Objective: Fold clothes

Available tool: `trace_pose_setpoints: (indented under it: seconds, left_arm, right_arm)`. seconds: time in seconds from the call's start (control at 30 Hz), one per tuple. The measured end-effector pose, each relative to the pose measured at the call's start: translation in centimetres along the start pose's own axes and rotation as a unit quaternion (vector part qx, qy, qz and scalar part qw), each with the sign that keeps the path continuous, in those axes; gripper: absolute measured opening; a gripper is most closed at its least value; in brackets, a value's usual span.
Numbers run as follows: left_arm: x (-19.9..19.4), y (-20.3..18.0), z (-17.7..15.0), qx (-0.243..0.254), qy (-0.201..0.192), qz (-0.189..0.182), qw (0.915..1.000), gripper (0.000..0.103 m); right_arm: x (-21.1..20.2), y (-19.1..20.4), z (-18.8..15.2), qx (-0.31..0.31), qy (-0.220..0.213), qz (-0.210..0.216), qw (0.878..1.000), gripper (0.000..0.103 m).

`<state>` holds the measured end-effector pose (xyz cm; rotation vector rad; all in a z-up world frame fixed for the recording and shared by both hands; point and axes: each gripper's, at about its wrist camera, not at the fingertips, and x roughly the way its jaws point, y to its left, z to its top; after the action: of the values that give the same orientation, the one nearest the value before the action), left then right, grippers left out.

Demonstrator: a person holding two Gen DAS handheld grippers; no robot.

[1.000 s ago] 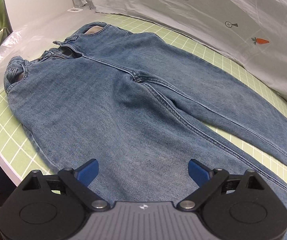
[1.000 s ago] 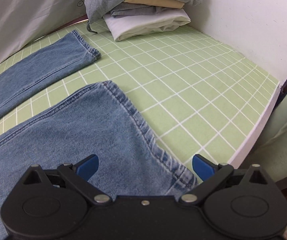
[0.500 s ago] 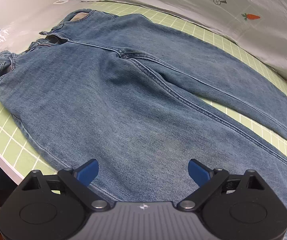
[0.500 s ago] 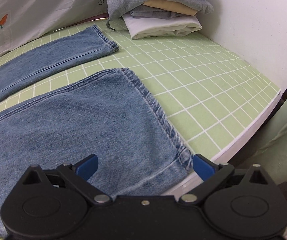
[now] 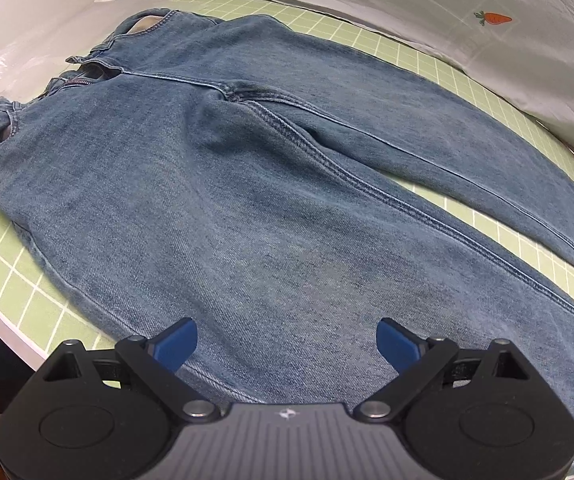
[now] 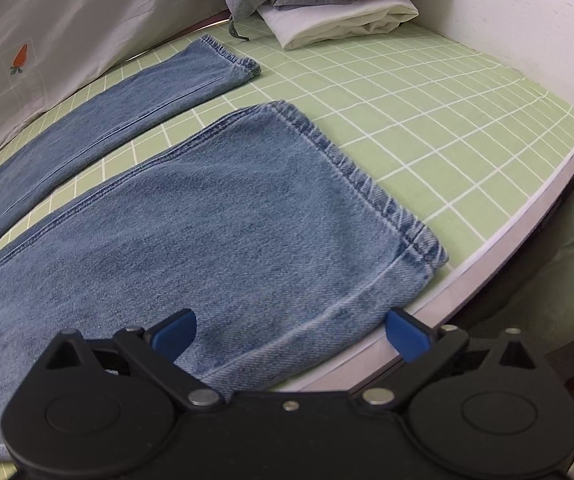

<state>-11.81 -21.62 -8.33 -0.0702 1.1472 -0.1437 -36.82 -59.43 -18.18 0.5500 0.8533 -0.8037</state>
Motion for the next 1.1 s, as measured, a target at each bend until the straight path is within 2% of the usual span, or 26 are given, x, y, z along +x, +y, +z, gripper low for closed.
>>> trace_pose_setpoints:
  seconds: [0.13,0.23,0.4,0.53,0.6,0.77,0.97,1.1]
  left_arm:
    - [0.0,0.9,0.0,-0.019,0.003,0.001,0.9998,0.096]
    - [0.1,1.5,-0.1,-0.031,0.006,0.000,0.9995,0.096]
    - [-0.2,2.7,0.1,-0.058,0.001,-0.003,0.9983,0.096]
    - [-0.3,4.0,0.6,-0.075,-0.003,0.001,0.9972,0.096]
    - [-0.2,5.0,1.0,-0.086,-0.005,0.005,0.9963,0.096]
    - [-0.2,8.6,2.5,-0.136,-0.004,0.008,0.9906,0.096]
    - [0.1,14.0,4.8,-0.183,-0.019,0.037,0.9823,0.096]
    - [0.7,18.0,6.4,-0.223,-0.026,0.062,0.9725,0.096]
  right_arm:
    - [-0.2,-0.5,0.4,0.042,-0.004,0.045,0.998,0.102]
    - [-0.4,-1.5,0.6,0.093,-0.003,0.088,0.992,0.102]
    - [-0.5,-3.3,0.6,0.195,0.015,0.149,0.969,0.102]
    - [-0.5,-3.6,0.5,0.237,0.034,0.161,0.957,0.102]
    - [-0.6,-3.4,0.4,0.245,0.038,0.159,0.956,0.102]
    - [-0.6,-1.7,0.6,0.227,0.044,0.138,0.963,0.103]
    - [-0.5,1.1,0.8,0.194,0.036,0.072,0.978,0.103]
    - [-0.1,2.6,1.0,0.181,0.035,0.026,0.983,0.103]
